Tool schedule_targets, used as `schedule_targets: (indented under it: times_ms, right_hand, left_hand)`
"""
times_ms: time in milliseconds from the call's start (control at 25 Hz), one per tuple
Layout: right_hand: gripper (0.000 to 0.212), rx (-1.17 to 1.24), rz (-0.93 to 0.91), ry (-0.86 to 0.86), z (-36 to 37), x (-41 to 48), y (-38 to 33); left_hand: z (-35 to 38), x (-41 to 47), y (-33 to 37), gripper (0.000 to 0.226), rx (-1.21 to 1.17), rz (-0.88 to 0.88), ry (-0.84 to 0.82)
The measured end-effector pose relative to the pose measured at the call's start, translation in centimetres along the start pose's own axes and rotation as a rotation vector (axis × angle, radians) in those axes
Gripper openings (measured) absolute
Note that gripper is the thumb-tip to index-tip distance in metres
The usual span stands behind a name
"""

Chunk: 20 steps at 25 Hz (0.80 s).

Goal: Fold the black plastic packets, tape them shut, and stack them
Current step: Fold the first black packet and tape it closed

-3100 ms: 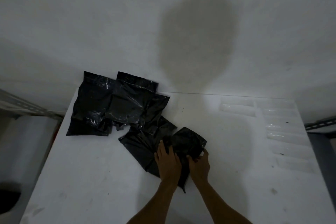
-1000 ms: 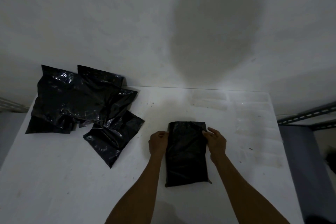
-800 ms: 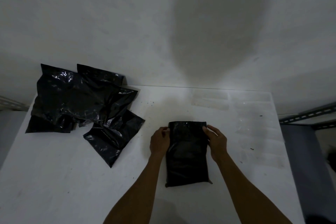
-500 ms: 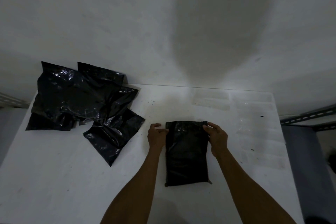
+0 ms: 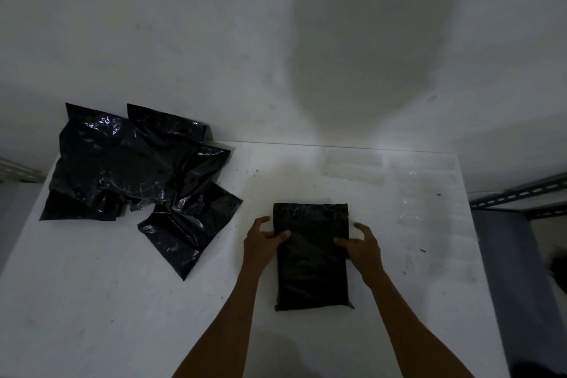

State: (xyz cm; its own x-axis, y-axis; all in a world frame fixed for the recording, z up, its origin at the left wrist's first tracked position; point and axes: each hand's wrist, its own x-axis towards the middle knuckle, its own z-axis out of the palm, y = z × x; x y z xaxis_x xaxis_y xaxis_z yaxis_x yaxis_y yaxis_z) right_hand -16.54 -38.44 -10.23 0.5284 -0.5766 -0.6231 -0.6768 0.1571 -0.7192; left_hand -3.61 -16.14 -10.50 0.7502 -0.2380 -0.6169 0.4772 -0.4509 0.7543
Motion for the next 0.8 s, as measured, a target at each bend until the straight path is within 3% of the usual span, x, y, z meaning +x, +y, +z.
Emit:
schedule_targets:
  times_ms: [80,200,320,440,520,640,720,800]
  right_hand:
    - [0.072,0.041,-0.018,0.008,-0.3,-0.4,0.8]
    - [0.067,0.113,-0.036,0.125,-0.2,-0.9,1.2]
    - [0.08,0.16,-0.037,0.089,-0.4,-1.3,1.8]
    - [0.083,0.098,-0.01,0.021,-0.9,-1.8,2.3]
    - [0.074,0.003,-0.043,0.126,-0.6,-2.5,2.0]
    - [0.054,-0.281,-0.333,0.347,0.9,-3.7,1.4]
    - [0.048,-0.5,-0.653,0.215,2.1,-3.9,1.1]
    - [0.067,-0.765,-0.729,-0.033,2.9,-3.2,1.4]
  left_hand:
    - [0.0,-0.7,-0.9,0.084,0.002,0.004,-0.032]
    - [0.6,-1.3,-1.4,0.076,-0.01,0.016,0.08]
    - [0.6,-1.3,-1.7,0.072,-0.17,-0.001,0.08]
    - [0.1,-1.7,-2.0,0.078,-0.179,-0.028,-0.002]
    - [0.4,-2.4,-1.7,0.077,-0.102,-0.015,0.01]
    - [1.8,-3.6,-0.7,0.07,0.228,0.185,0.188]
    - [2.9,-3.7,-0.7,0.059,0.617,0.522,0.218]
    - [3.6,-2.8,-1.0,0.053,0.949,0.707,0.061]
